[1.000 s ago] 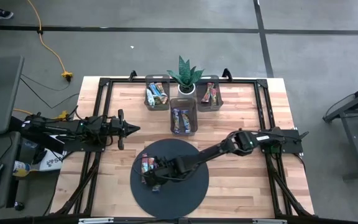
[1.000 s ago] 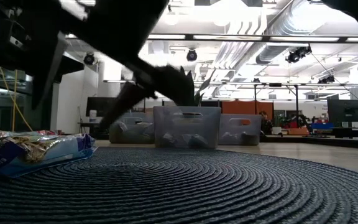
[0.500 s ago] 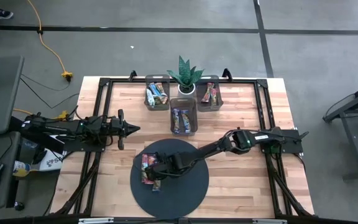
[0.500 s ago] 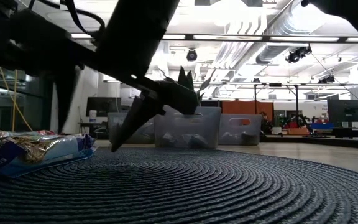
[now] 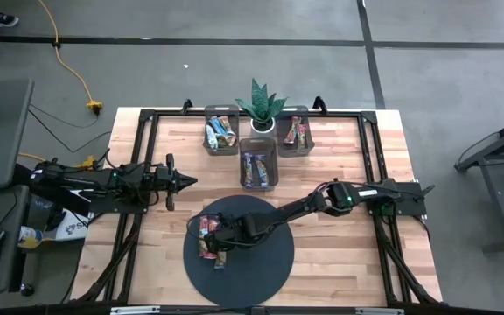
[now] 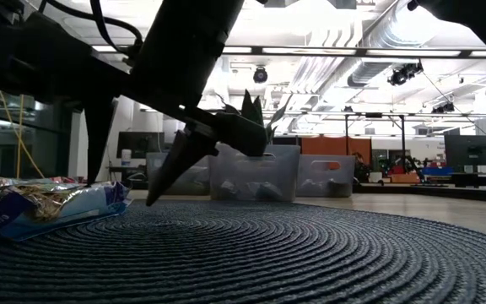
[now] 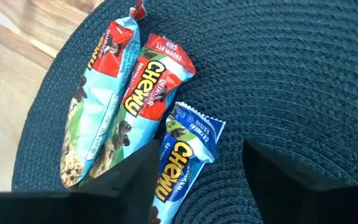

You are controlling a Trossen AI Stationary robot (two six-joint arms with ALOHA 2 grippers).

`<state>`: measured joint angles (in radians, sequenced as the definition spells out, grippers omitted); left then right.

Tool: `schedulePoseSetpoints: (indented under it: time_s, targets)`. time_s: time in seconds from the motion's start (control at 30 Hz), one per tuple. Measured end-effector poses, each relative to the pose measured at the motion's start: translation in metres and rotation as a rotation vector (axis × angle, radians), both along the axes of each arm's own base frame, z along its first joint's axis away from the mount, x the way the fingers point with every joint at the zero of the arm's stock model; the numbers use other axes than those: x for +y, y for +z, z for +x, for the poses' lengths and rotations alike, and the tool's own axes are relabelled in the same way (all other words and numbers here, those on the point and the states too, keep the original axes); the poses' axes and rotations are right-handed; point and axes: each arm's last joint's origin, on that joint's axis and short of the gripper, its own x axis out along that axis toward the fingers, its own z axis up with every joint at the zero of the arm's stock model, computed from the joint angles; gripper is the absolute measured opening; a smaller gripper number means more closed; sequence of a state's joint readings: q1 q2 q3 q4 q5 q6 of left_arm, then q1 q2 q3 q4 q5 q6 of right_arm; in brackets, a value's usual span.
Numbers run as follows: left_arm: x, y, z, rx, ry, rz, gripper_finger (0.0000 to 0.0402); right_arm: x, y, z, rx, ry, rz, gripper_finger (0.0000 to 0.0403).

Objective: Pick and place Granola Bars by type
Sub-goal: Put the blue granola bar into the middle black bin

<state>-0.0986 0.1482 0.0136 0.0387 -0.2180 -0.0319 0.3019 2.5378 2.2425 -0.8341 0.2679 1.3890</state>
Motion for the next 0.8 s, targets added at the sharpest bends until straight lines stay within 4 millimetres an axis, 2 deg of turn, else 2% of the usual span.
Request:
schedulePoseSetpoints:
  time_s: [0.8]
  targets:
    - [0.0,0.0,0.0,0.0,0.0,0.0,0.0001,0.0001,0.0022,0.0048,-0.048,0.002,0.023,0.0193]
